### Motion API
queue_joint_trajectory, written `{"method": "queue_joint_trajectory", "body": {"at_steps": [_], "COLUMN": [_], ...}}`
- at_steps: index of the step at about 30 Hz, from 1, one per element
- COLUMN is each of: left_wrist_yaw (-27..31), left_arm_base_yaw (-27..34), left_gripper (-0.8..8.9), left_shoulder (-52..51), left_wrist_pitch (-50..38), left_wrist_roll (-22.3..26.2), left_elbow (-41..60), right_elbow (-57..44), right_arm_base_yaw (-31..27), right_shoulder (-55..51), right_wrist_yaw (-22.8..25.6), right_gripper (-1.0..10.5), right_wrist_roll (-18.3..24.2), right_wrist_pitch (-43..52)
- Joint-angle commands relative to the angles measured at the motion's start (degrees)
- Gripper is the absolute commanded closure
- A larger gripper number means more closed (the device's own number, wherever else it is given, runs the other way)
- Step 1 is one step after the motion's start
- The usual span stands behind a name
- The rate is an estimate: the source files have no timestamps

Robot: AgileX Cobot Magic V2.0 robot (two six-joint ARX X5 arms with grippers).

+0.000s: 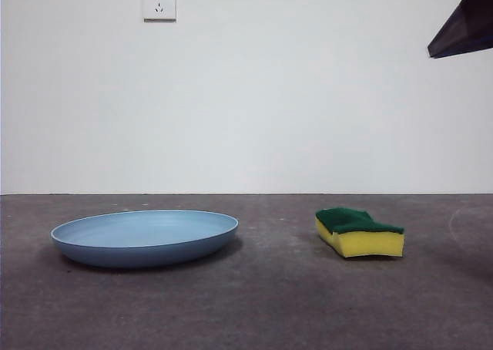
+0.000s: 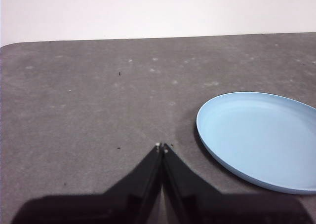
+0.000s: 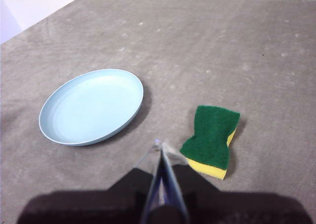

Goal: Pick up the plate,pick up the cloth,clean the plate with the cloth

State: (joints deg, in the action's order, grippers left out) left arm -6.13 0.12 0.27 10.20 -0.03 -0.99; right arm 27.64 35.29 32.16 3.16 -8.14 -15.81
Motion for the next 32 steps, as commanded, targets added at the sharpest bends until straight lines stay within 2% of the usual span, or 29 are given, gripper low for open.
{"method": "queue_joint_trajectory", "body": {"at_steps": [1, 5, 8, 14, 19, 21, 25, 29, 32], "left_wrist_yaw": [0.04, 0.04, 0.07, 0.04, 0.04, 0.04, 0.04, 0.04, 0.04], "left_arm_base_yaw": [0.24, 0.24, 0.24, 0.24, 0.24, 0.24, 0.24, 0.24, 0.24], "left_gripper": [8.17, 8.17, 8.17, 8.17, 8.17, 8.17, 8.17, 8.17, 8.17], "left_shoulder": [-0.15, -0.15, -0.15, -0.15, -0.15, -0.15, -0.15, -0.15, -0.15], "left_wrist_pitch": [-0.24, -0.24, -0.22, -0.24, -0.24, -0.24, -0.24, -0.24, -0.24], "left_wrist_roll": [-0.15, -0.15, -0.15, -0.15, -0.15, -0.15, -0.15, -0.15, -0.15], "left_elbow": [0.79, 0.79, 0.79, 0.79, 0.79, 0.79, 0.79, 0.79, 0.79], "right_elbow": [-0.42, -0.48, -0.9, -5.84, -12.02, -14.29, -19.21, -23.04, -25.4], "right_arm_base_yaw": [0.02, -0.44, -3.34, -14.19, -22.32, -24.3, -27.32, -28.37, -28.44], "right_shoulder": [-0.04, -0.39, -1.22, -6.34, -12.72, -15.19, -19.89, -22.93, -24.7], "right_wrist_yaw": [0.24, 1.11, 1.66, 0.28, -1.97, -2.08, -6.23, -9.22, -9.31], "right_gripper": [9.6, 9.6, 9.6, 9.6, 9.5, 9.5, 9.5, 9.5, 9.5], "right_wrist_roll": [0.17, 5.31, 9.03, 7.13, 7.17, 7.15, 7.17, 7.17, 6.75], "right_wrist_pitch": [0.33, -0.11, 0.17, 1.92, 5.2, 6.45, 9.73, 10.29, 10.25]}}
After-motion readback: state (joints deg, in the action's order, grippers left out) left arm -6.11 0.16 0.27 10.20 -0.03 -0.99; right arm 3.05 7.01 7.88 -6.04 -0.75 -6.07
